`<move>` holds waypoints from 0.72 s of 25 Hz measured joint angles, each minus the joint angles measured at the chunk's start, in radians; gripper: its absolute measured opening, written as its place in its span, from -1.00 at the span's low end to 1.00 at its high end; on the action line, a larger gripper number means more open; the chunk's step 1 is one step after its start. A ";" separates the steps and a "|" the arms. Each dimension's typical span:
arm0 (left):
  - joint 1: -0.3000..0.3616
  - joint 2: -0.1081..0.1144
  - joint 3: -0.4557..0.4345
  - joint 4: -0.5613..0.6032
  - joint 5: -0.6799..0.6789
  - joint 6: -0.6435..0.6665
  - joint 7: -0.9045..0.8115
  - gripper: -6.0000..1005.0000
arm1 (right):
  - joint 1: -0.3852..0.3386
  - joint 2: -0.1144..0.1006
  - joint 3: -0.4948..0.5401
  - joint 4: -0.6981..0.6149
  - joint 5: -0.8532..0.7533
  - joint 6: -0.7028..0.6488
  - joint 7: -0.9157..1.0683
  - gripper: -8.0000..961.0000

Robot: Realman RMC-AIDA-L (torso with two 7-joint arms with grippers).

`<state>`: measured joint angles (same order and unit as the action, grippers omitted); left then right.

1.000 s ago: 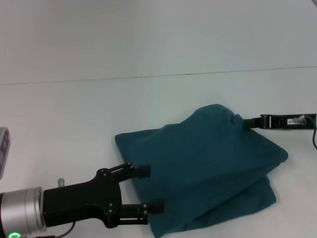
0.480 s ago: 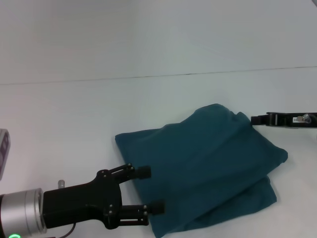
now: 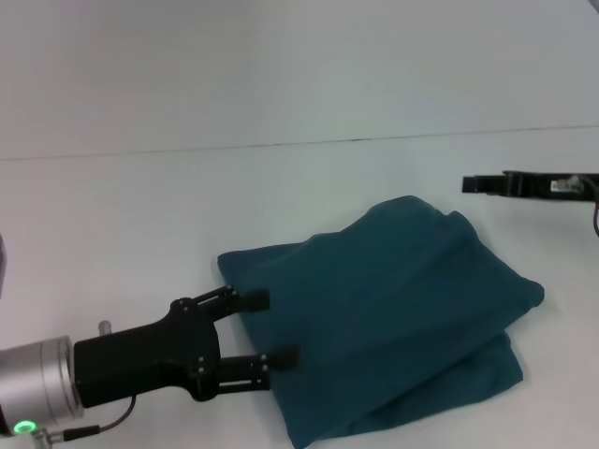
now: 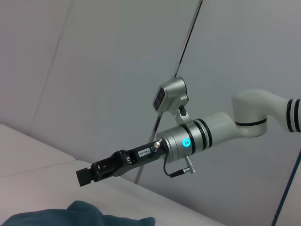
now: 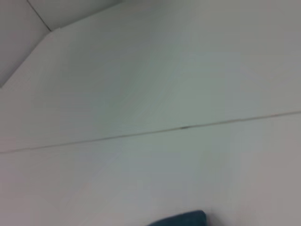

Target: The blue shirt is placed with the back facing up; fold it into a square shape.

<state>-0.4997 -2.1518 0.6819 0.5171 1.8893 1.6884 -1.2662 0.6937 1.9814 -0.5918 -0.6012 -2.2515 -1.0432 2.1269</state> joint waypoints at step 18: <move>-0.009 -0.002 -0.003 -0.003 -0.001 -0.033 0.000 0.87 | 0.121 0.068 -0.249 0.044 -0.007 0.113 0.035 -0.45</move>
<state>-0.5091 -2.1537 0.6792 0.5145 1.8880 1.6556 -1.2662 0.8149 2.0495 -0.8410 -0.5575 -2.2582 -0.9305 2.1617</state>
